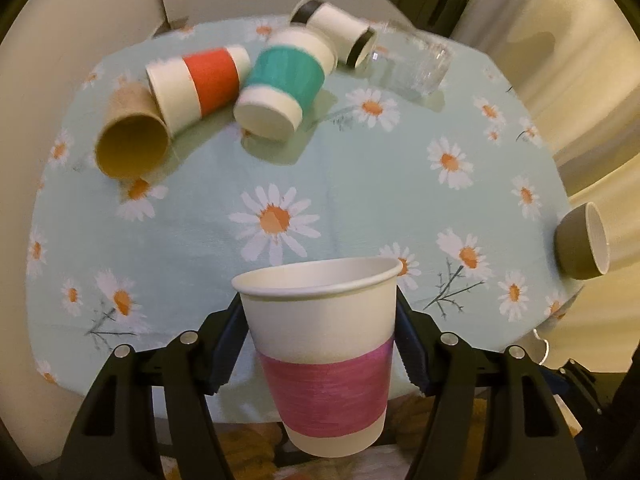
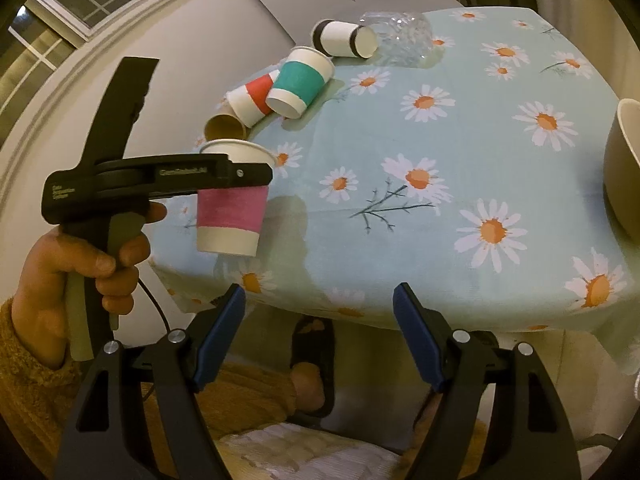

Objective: Flip cup upright
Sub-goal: 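Carry the pink-banded cup with the left tool and lower it onto the tablecloth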

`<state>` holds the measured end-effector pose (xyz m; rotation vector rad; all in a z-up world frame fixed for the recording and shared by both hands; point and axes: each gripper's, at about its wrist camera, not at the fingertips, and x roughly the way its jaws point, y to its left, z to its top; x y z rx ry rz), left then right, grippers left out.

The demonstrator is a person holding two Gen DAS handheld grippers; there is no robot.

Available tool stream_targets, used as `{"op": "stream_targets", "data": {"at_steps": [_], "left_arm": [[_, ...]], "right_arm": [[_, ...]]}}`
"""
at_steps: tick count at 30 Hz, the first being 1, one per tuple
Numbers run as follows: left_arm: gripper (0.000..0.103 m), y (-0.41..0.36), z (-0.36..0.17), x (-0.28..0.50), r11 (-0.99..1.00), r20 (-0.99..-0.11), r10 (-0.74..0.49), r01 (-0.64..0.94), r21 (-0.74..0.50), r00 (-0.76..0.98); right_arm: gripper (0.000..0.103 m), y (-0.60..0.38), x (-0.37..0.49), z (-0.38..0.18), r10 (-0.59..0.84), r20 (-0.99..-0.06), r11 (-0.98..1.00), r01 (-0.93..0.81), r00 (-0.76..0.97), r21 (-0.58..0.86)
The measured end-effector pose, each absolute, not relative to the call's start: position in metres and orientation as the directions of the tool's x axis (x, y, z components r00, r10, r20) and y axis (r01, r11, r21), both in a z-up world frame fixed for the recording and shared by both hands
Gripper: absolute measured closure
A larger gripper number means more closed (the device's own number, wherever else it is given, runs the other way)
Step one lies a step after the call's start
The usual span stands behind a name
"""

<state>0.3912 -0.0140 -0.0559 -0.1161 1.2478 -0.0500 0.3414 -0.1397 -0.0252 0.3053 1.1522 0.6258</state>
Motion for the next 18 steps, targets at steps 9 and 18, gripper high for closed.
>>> {"op": "stream_targets", "data": {"at_steps": [9, 18], "left_arm": [[0.038, -0.004, 0.0, 0.352, 0.986, -0.753, -0.14, 0.016, -0.169, 0.643], [0.038, -0.023, -0.022, 0.308, 0.995, -0.406, -0.081, 0.048, -0.09, 0.91]], "right_arm": [[0.027, -0.134, 0.339, -0.016, 0.633, -0.716, 0.768, -0.355, 0.295, 0.533], [0.027, -0.139, 0.338, -0.017, 0.605, -0.726, 0.789, -0.365, 0.327, 0.494]]}}
